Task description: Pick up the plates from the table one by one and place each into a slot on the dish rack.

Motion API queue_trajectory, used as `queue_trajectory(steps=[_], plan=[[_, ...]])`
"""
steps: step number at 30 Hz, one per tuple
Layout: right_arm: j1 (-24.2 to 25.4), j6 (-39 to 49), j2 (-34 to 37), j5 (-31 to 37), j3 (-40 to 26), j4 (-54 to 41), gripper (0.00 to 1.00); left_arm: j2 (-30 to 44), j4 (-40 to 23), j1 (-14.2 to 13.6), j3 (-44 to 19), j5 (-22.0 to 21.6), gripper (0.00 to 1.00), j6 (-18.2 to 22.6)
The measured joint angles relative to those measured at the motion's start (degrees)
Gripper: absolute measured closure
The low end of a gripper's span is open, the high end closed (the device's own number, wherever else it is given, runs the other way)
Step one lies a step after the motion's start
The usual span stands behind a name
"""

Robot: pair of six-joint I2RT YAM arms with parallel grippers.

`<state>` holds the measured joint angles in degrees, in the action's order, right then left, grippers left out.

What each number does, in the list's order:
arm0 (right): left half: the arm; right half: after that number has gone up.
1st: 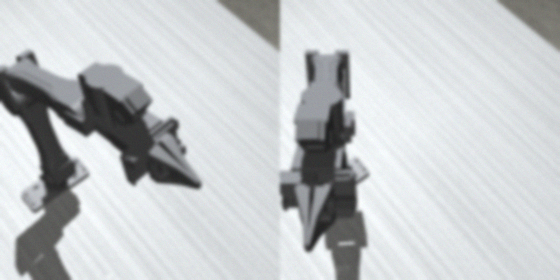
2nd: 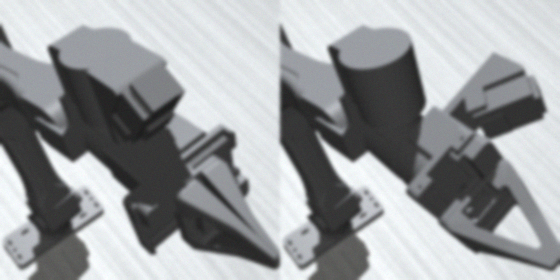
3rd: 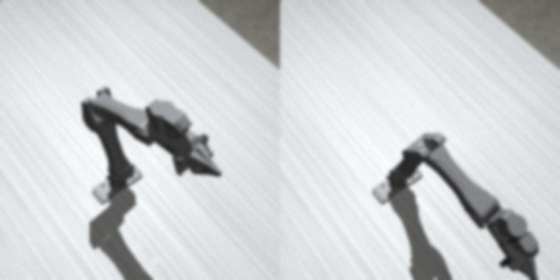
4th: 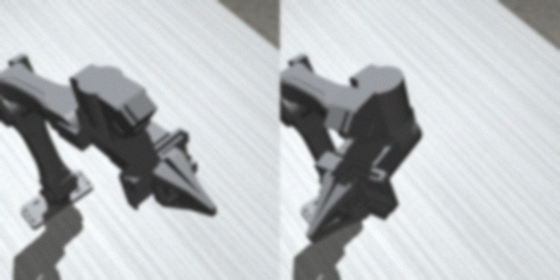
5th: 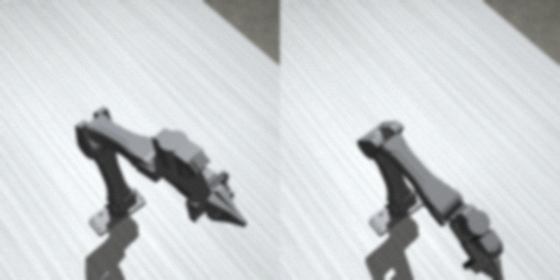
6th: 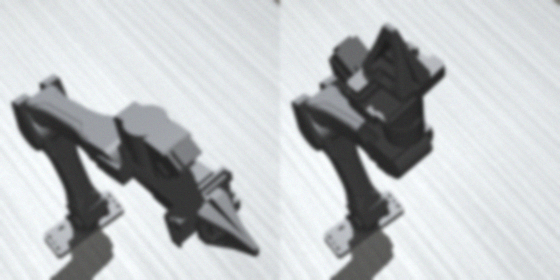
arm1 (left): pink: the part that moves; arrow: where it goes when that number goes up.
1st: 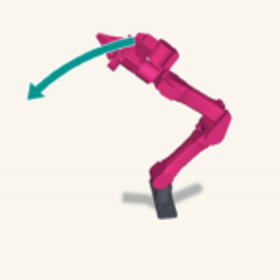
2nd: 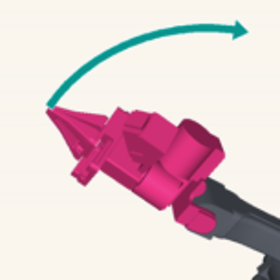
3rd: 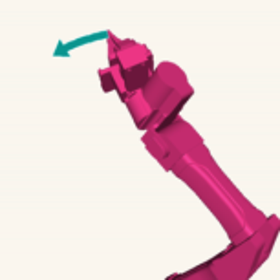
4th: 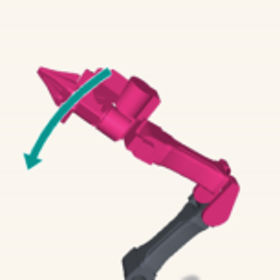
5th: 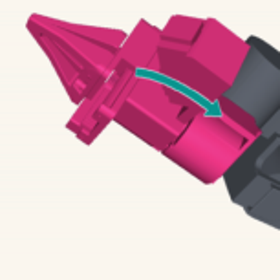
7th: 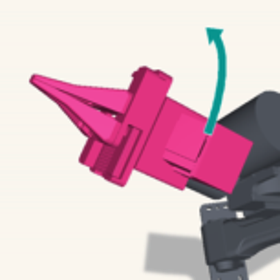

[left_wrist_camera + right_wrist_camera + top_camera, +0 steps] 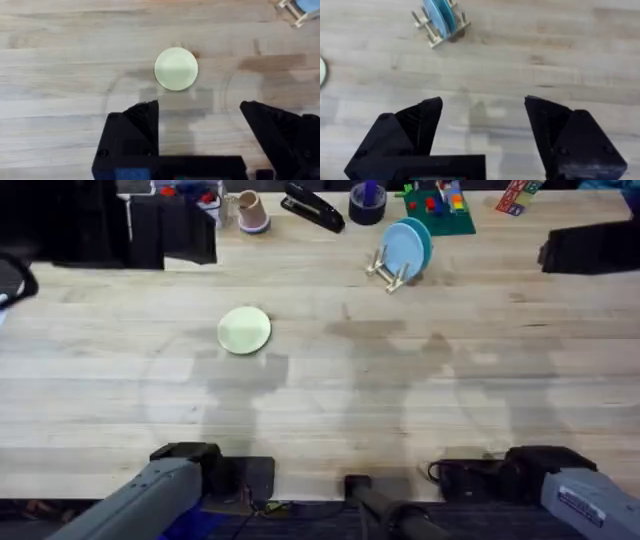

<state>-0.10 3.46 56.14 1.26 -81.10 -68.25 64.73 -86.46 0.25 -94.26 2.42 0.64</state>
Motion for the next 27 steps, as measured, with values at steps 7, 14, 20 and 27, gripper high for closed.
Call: queue_trajectory(steps=[7, 14, 20, 27], plan=[[0.0, 0.0, 7.8, 0.0, -1.6, -2.1, 0.009, 6.0, -1.9, 0.0, -3.7, 0.8, 0.007, 0.0], [0.0, 0.0, 11.6, 0.0, -1.6, -2.1, 0.008, 8.6, -1.8, 0.0, -3.7, 0.8, 0.007, 0.0], [0.0, 0.0, 11.6, 0.0, -1.6, -2.0, 0.008, 9.5, -1.8, 0.0, -3.7, 0.8, 0.007, 0.0], [0.0, 0.0, 11.6, 0.0, -1.6, 0.2, 0.007, 9.6, -1.6, 0.0, -3.7, 0.9, 0.496, 0.0]])
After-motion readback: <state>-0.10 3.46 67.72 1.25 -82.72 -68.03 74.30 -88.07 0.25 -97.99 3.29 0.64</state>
